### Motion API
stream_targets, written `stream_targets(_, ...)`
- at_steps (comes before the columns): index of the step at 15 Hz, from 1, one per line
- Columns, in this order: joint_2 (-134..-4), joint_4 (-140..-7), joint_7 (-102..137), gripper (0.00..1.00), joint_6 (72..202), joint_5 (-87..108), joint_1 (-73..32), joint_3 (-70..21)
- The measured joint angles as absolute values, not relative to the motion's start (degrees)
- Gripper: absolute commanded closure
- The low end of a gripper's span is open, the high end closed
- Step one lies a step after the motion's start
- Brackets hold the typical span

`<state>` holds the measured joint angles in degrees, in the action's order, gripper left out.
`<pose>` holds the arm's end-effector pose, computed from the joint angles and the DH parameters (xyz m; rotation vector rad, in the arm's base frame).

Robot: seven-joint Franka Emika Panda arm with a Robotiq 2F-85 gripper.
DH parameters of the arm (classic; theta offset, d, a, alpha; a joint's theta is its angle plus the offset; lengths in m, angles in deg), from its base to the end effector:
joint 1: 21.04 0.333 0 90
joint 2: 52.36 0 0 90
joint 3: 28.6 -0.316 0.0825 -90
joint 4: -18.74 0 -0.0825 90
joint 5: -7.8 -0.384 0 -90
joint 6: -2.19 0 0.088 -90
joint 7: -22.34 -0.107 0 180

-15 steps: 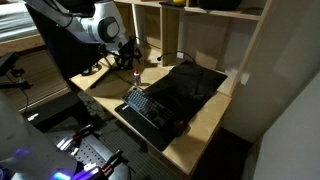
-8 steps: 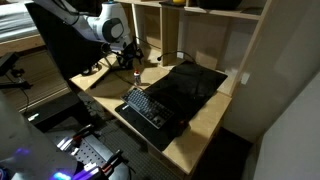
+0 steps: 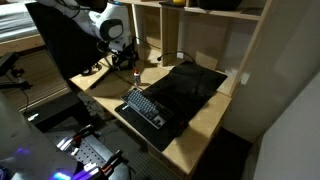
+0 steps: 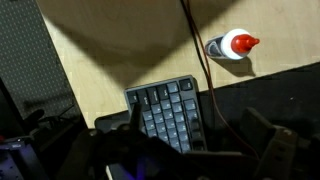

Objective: Push the escape key on the keyboard

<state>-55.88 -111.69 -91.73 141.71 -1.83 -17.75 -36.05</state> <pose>0.5241 0.0997 0.3386 -1.7106 2.4610 0.0964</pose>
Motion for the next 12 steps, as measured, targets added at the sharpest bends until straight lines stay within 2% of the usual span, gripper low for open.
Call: stream_targets(12, -55.87, -111.71, -99.52, 0.00, 140.16, -3.50, -16.95, -35.56)
